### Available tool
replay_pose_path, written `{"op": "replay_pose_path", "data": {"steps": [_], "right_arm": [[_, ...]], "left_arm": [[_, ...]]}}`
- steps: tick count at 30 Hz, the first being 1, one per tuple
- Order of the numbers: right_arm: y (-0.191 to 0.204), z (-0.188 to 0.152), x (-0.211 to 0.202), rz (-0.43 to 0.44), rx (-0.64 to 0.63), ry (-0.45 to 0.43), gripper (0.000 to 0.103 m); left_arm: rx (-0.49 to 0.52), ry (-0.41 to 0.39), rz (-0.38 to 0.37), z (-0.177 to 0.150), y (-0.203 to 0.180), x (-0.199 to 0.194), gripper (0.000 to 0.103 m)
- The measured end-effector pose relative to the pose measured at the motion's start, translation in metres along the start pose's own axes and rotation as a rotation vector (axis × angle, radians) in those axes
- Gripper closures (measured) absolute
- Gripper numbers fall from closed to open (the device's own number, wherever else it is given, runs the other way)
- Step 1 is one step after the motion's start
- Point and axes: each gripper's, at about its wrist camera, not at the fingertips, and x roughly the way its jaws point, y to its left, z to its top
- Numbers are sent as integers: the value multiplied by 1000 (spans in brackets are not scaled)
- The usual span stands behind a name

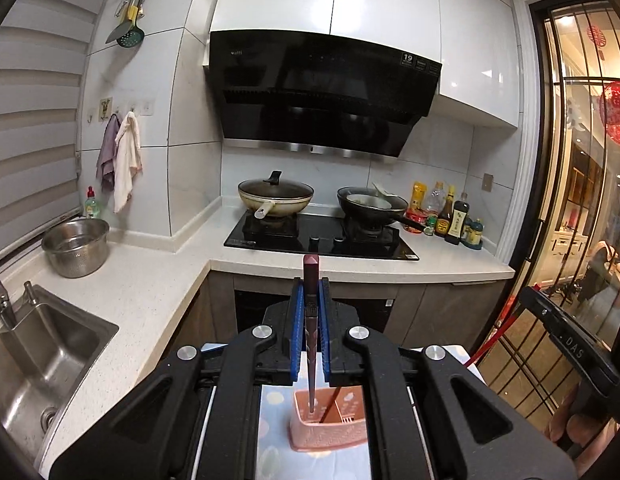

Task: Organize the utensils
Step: 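Lift both chopsticks and carry them over the pink caddy, then release both chopsticks into the pink caddy by opening both tools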

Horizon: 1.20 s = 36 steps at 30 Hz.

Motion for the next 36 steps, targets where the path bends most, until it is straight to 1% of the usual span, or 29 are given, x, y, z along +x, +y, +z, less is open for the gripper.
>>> {"op": "replay_pose_path", "data": {"steps": [5, 11, 16, 21, 22, 23, 24, 25, 26, 29, 32, 36], "right_arm": [[-7, -6, 42, -13, 24, 60, 96], [-4, -28, 74, -51, -12, 111, 96], [-5, -44, 90, -52, -18, 160, 96], [-6, -52, 92, -51, -23, 177, 96], [-7, -52, 90, -50, -19, 172, 93], [-6, -53, 88, -55, -18, 167, 84], [-6, -53, 85, -60, -17, 161, 79], [-6, -52, 81, -59, -16, 152, 72], [-6, -51, 77, -57, -15, 143, 69], [-4, -48, 62, -50, -27, 124, 67], [-3, -46, 42, -32, -28, 111, 64], [-7, -51, 11, -5, -5, 116, 62]], "left_arm": [[4, 38, 5, -9, 1, 36, 96], [11, 100, 0, -31, 0, 70, 96], [1, 140, 0, -46, 2, 83, 96], [-9, 149, 5, -51, 4, 83, 95], [-16, 145, 7, -51, 4, 82, 94], [-21, 145, 12, -50, 5, 81, 88], [-27, 145, 16, -49, 6, 78, 81], [-35, 136, 22, -48, 7, 74, 63], [-39, 122, 27, -47, 7, 70, 54], [-33, 99, 40, -44, 8, 56, 49], [-35, 103, 31, -43, 9, 42, 47], [-22, 108, 37, -52, 11, 17, 40]]}}
